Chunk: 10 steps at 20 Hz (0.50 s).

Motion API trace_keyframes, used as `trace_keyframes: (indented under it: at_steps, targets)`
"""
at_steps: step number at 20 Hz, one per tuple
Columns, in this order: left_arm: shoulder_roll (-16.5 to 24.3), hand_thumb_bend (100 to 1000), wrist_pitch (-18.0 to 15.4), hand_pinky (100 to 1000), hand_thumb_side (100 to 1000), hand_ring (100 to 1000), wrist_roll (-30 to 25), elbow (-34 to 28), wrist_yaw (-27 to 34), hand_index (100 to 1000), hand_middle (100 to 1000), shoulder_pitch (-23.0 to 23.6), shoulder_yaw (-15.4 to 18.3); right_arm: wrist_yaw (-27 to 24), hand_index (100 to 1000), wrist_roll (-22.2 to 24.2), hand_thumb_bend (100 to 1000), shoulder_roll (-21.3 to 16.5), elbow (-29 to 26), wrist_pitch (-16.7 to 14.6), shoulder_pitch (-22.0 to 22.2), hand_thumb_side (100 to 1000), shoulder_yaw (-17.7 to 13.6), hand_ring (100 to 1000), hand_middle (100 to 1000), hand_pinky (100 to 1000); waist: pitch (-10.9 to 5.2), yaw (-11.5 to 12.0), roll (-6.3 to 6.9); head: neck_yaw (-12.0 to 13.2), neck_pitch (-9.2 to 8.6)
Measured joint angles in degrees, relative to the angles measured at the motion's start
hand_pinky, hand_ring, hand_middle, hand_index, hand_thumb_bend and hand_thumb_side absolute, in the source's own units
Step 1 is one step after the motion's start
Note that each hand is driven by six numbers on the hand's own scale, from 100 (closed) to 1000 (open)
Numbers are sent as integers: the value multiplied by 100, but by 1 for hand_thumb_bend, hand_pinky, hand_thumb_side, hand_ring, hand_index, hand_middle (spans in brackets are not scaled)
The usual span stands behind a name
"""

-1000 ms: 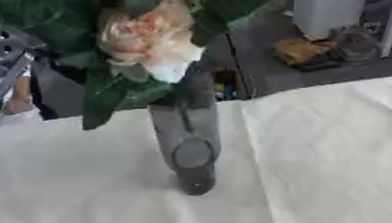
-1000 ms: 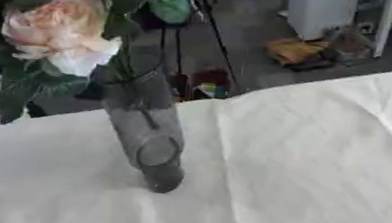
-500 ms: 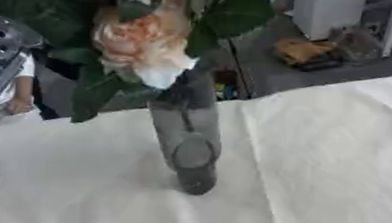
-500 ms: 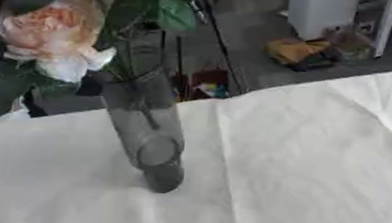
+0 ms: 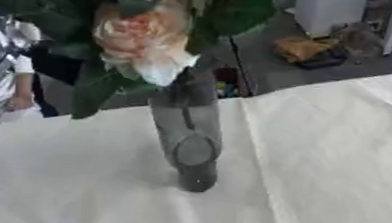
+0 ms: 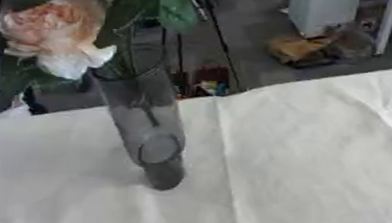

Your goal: Arrange flowers into the vase.

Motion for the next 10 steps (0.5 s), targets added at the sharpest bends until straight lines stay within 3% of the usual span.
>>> trace_keyframes:
  at_steps: [10]
  targets:
    - [540, 638, 37, 1000, 975, 1000, 112, -671, 759, 1000, 1000, 811, 259, -52, 916, 5, 100, -2, 0, -27, 70, 864, -109, 993, 512, 866, -1, 92, -74, -13, 88]
